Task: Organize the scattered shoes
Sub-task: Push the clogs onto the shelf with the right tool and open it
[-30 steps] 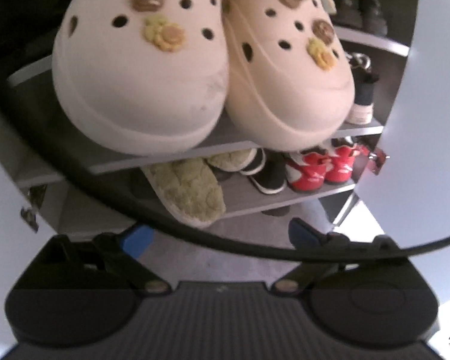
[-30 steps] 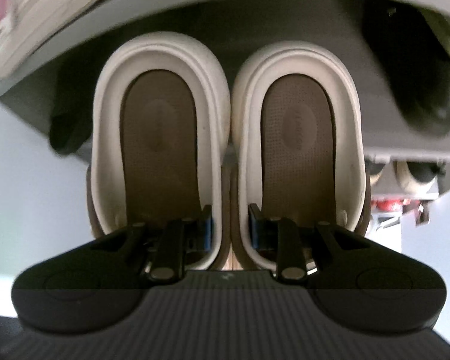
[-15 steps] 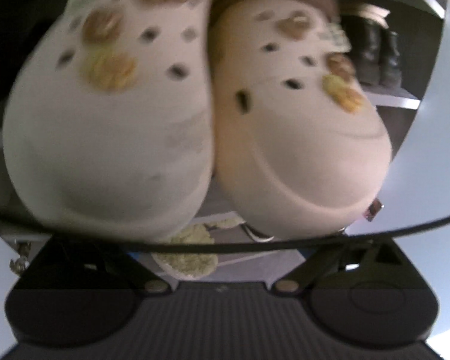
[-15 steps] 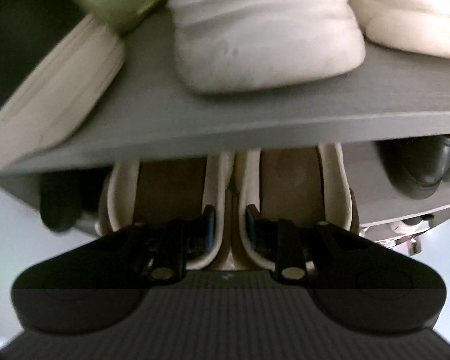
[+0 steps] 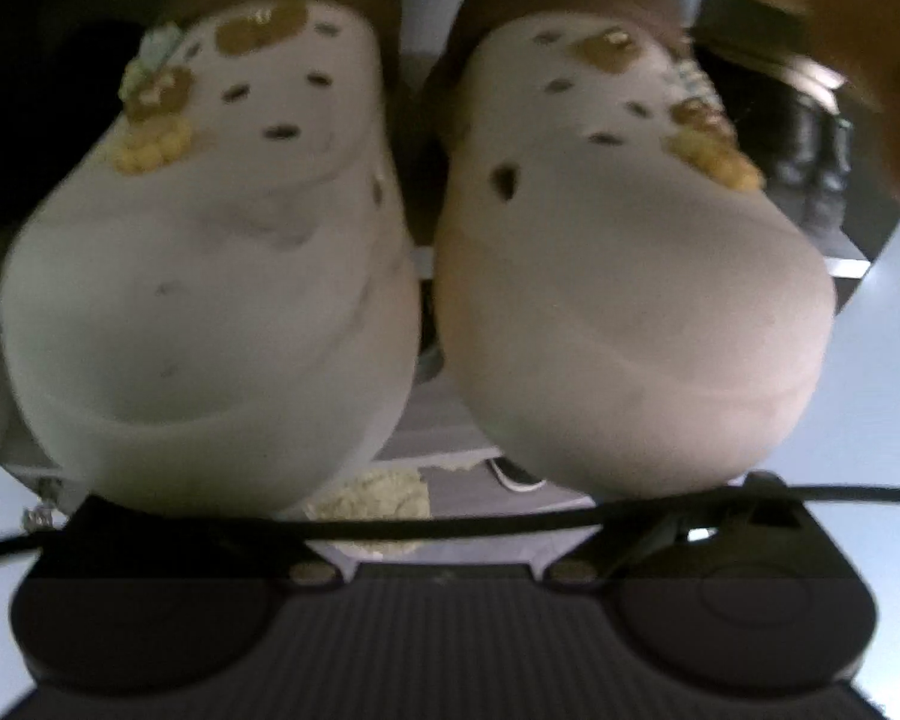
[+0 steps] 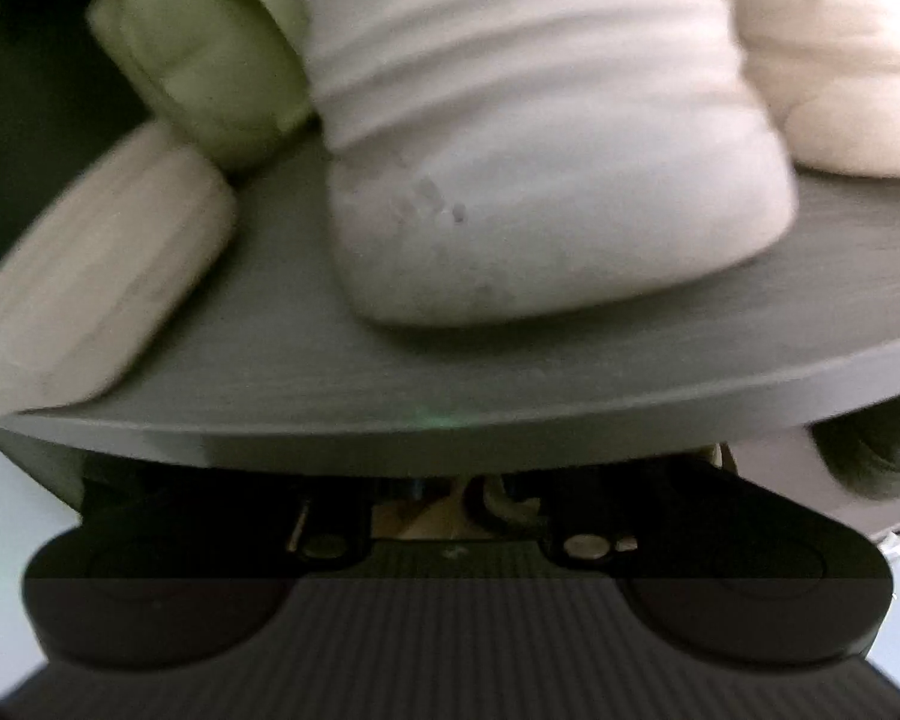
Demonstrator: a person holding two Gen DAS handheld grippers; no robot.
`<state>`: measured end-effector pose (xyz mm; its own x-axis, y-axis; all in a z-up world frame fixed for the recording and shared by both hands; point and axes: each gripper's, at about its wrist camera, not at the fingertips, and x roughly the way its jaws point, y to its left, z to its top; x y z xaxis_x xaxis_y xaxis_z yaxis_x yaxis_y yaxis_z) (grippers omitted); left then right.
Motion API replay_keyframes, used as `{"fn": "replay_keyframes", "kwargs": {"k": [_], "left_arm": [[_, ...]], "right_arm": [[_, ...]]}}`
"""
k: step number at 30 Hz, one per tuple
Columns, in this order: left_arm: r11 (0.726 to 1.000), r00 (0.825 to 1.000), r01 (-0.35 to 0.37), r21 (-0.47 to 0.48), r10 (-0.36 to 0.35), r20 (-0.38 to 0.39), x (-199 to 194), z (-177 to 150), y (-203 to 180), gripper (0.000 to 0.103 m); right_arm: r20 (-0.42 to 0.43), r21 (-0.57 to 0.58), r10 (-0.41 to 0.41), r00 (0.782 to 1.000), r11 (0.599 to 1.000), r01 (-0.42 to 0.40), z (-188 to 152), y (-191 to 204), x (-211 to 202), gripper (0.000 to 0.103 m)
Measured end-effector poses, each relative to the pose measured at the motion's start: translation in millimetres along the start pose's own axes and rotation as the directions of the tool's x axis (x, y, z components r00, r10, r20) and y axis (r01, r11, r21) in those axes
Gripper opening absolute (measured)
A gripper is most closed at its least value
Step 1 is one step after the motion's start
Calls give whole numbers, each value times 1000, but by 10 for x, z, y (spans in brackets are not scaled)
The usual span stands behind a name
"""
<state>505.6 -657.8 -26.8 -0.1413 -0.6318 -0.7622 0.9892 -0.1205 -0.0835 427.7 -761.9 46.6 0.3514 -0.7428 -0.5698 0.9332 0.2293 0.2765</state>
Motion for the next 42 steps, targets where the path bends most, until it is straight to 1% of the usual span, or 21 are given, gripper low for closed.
{"fn": "replay_keyframes", "kwargs": {"k": [1, 3, 6, 10, 12, 15, 17, 18, 19, 20, 21, 22, 23, 25, 28, 29, 31, 33, 36, 38, 42], "left_arm": [[1000, 1000, -1, 2, 1, -1, 7, 7, 3, 95], [1000, 1000, -4, 14, 4, -6, 21, 18, 0, 95], [999, 1000, -3, 40, 3, -11, 32, 27, -20, 95], [997, 1000, 9, 72, -9, -12, 38, 50, -47, 95], [997, 1000, 15, 77, -14, -10, 40, 69, -55, 95], [996, 1000, 14, 91, -13, -7, 54, 105, -72, 95], [995, 1000, 17, 94, -16, -6, 73, 139, -79, 95], [996, 1000, 19, 93, -18, -5, 84, 158, -80, 95], [996, 1000, 21, 92, -20, -5, 93, 174, -83, 95], [995, 1000, 24, 92, -24, -4, 108, 199, -87, 95], [995, 1000, 27, 92, -27, -1, 122, 220, -90, 95], [995, 1000, 28, 94, -28, 1, 136, 236, -93, 95], [995, 1000, 28, 96, -28, 4, 161, 264, -94, 95], [995, 1000, 23, 98, -24, 9, 220, 323, -77, 95], [993, 1000, 12, 116, -13, 14, 273, 357, -66, 95], [991, 1000, 8, 132, -10, 10, 295, 345, -61, 95], [986, 1000, 8, 165, -7, -9, 334, 293, -48, 95], [982, 1000, -2, 189, 4, -9, 330, 219, -34, 95], [976, 999, 26, 215, -35, 35, 241, 171, -24, 96], [971, 998, 41, 236, -53, 45, 208, 162, -35, 97], [964, 998, 30, 265, -44, 48, 177, 74, -30, 97]], "right_arm": [[31, -20, 1, 1000, 1000, 0, -30, 11, -42, 49], [55, -32, 6, 998, 999, -5, -57, 5, -71, 58], [60, -45, 30, 998, 999, -27, -98, -31, -135, 59], [84, -76, 84, 993, 994, -77, -186, -99, -282, 59], [107, -82, 82, 991, 994, -73, -261, -138, -351, 59], [142, -38, 38, 989, 999, -33, -346, -226, -438, 59], [182, 20, -13, 983, 1000, 9, -473, -158, -758, 59], [196, 44, -32, 980, 999, 23, -512, -201, -800, 59], [224, 100, -71, 972, 994, 50, -548, -286, -847, 59], [237, 130, -95, 967, 989, 66, -568, -333, -859, 59], [244, 148, -111, 963, 986, 76, -587, -498, -1028, 60], [252, 199, -153, 956, 975, 104, -623, -632, -1098, 60], [251, 224, -169, 953, 968, 113, -641, -750, -1124, 61], [242, 263, -187, 952, 957, 121, -717, -844, -1238, 61], [220, 322, -211, 952, 937, 133, -739, -1207, -915, 61], [218, 331, -212, 953, 934, 132, -779, -1146, -1032, 61], [216, 338, -208, 954, 933, 127, -708, -1038, -934, 61], [216, 341, -193, 957, 933, 111, -744, -886, -1105, 61], [190, 347, -145, 971, 935, 71, -767, -894, -1064, 61], [165, 348, -122, 979, 936, 58, -795, -914, -1025, 61], [140, 340, -105, 985, 939, 52, -826, -948, -1053, 61]]}}
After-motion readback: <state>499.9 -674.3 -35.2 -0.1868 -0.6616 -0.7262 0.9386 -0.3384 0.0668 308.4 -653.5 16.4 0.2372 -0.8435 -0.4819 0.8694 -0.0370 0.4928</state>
